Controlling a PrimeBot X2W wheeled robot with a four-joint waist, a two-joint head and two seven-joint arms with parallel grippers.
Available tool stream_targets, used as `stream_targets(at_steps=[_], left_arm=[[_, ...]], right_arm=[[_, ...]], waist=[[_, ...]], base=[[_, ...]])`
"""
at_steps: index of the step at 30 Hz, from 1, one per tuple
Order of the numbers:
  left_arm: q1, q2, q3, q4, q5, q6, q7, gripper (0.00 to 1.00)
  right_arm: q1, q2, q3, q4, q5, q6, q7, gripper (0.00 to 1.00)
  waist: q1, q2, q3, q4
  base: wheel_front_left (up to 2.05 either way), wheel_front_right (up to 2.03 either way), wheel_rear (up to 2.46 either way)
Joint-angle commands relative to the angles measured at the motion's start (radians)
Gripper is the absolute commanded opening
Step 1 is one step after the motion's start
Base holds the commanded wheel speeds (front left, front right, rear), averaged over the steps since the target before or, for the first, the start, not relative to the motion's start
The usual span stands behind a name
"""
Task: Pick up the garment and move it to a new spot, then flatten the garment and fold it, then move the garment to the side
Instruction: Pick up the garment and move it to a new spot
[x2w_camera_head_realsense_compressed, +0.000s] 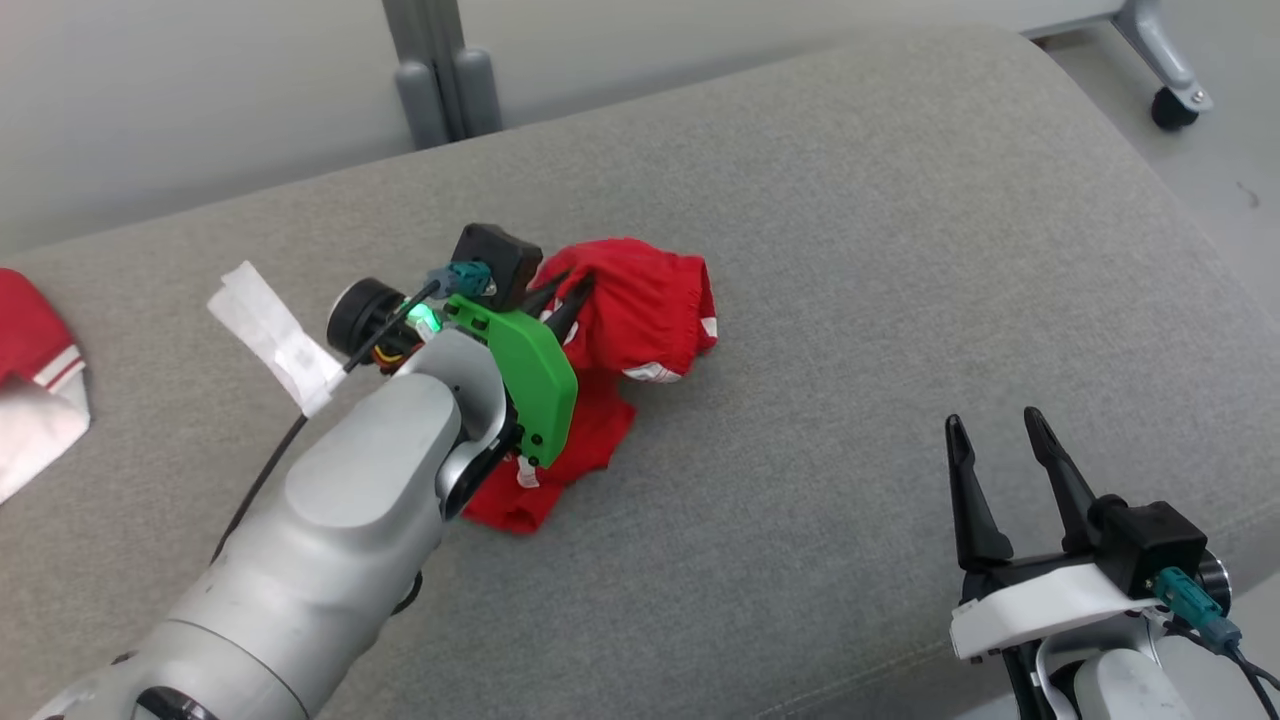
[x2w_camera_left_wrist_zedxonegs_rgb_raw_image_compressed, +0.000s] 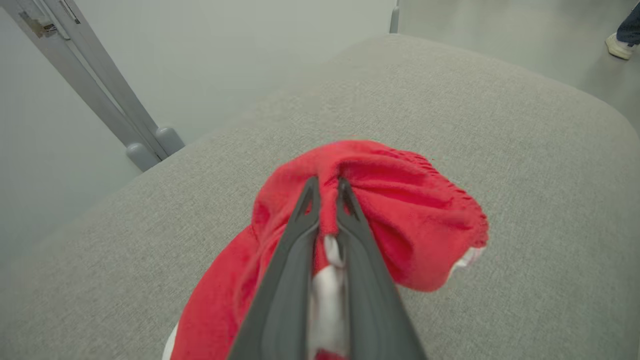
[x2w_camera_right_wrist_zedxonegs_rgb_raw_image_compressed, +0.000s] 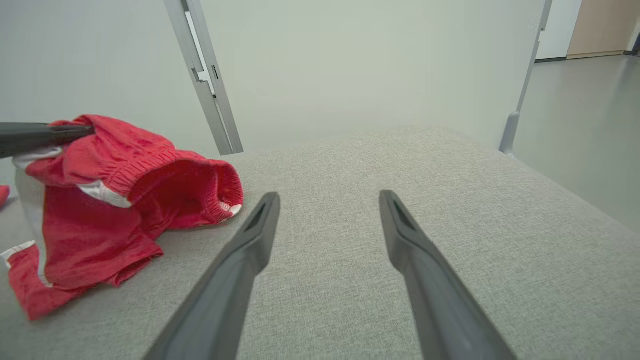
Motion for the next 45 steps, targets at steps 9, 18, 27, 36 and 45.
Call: stream_targets(at_steps=[9,18,27,36,45], left_arm=[[0.001,-0.090,0.001,0.160,-0.006,0.006,-0.133,1.00],[-0.022,-0.127,-0.012,0.188,-0.014,-0.009,-0.225,1.00],[0.047,-0.105,0.054,0.150,0.000,0.050,-0.261,1.00],[0.343,-0.032,0.300,-0.151,0.075,0.197,-0.259,1.00],[0.690,-0.033,0.480,-0.394,0.207,0.262,-0.259,1.00]], right_arm=[[-0.023,-0.001,-0.018,0.006,-0.002,0.000,-0.003,1.00],[-0.007,-0.002,-0.049,0.012,-0.026,0.000,-0.003,1.00],[0.035,-0.002,-0.110,0.020,-0.047,0.000,-0.003,1.00],[0.055,-0.002,-0.156,0.007,-0.052,0.000,-0.003,1.00],[0.081,-0.002,-0.133,0.022,-0.030,0.000,-0.003,1.00]], waist=[[0.0001,0.0000,0.075,-0.027],[0.0001,0.0000,-0.009,0.106],[0.0001,0.0000,-0.120,0.240],[0.0001,0.0000,-0.151,0.321],[0.0001,0.0000,-0.172,0.332]], base=[[0.00,0.00,0.00],[0.00,0.00,0.00],[0.00,0.00,0.00],[0.00,0.00,0.00],[0.00,0.00,0.00]])
